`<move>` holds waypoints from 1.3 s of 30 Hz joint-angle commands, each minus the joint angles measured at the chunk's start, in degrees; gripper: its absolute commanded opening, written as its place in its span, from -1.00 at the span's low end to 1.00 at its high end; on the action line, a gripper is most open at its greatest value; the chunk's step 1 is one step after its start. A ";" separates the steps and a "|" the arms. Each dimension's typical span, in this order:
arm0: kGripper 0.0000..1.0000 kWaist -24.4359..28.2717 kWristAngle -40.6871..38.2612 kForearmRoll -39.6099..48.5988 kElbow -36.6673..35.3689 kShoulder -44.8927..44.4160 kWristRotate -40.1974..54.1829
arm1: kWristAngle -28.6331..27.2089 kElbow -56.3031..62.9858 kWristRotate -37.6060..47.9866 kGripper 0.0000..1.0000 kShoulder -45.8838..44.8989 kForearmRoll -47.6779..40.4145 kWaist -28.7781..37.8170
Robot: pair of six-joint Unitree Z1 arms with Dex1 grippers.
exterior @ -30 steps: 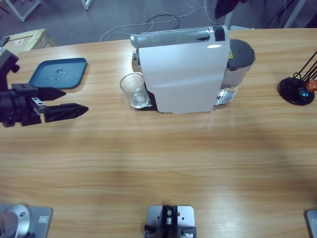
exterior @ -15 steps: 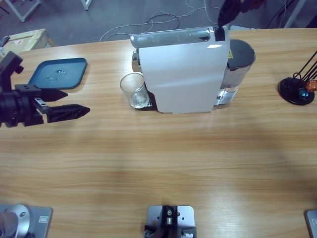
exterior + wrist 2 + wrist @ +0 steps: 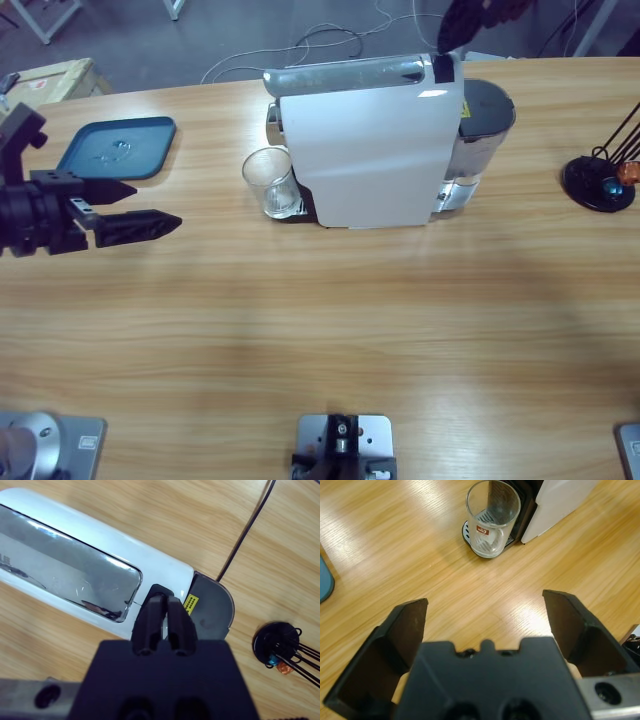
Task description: Pour coffee
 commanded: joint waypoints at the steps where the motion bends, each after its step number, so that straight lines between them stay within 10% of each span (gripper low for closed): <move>1: 0.98 -0.42 -0.10 -0.70 0.71 0.94 -0.21 | -1.17 -0.16 -1.40 0.91 -6.80 -2.92 1.25; 39: 0.98 -0.60 -0.06 -0.30 0.48 -0.73 -0.03 | -1.97 7.87 3.61 1.00 -10.30 0.58 2.34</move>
